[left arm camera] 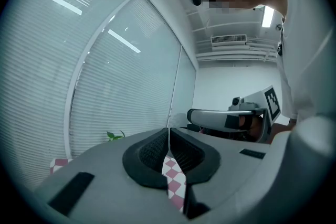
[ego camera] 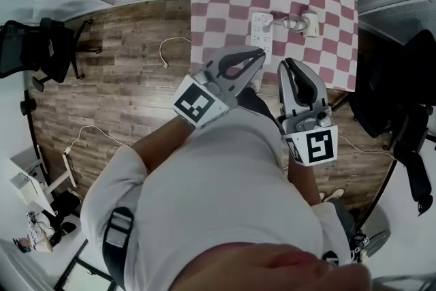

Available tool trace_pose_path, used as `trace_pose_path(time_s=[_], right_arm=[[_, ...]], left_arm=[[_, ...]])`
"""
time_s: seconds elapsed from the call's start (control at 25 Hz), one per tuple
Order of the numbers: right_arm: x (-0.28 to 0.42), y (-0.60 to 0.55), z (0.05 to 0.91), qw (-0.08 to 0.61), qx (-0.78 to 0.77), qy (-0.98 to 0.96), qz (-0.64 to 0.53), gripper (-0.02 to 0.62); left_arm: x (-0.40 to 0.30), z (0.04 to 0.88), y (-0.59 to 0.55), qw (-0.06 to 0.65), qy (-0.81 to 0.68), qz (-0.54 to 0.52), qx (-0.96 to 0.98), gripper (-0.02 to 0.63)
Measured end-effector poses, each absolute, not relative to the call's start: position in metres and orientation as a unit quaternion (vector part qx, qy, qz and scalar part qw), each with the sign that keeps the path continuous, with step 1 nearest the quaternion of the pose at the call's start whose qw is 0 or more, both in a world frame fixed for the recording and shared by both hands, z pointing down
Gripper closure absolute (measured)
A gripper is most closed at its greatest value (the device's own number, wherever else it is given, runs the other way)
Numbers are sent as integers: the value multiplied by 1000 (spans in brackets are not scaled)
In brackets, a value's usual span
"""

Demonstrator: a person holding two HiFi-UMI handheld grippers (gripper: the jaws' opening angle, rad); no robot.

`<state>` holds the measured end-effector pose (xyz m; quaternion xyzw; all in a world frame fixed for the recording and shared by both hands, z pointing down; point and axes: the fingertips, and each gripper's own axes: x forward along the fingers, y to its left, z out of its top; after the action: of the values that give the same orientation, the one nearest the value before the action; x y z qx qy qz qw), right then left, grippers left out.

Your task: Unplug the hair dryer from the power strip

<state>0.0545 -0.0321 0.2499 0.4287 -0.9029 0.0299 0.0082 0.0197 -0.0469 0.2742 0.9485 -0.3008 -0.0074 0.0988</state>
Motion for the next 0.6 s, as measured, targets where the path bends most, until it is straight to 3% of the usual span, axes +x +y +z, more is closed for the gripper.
trace_pose_path(time_s=[0.6], right_arm=[[98,-80,259,14,367,-930,33,560]], left_arm=[[64,281,-92,98,-364,1,926,566]])
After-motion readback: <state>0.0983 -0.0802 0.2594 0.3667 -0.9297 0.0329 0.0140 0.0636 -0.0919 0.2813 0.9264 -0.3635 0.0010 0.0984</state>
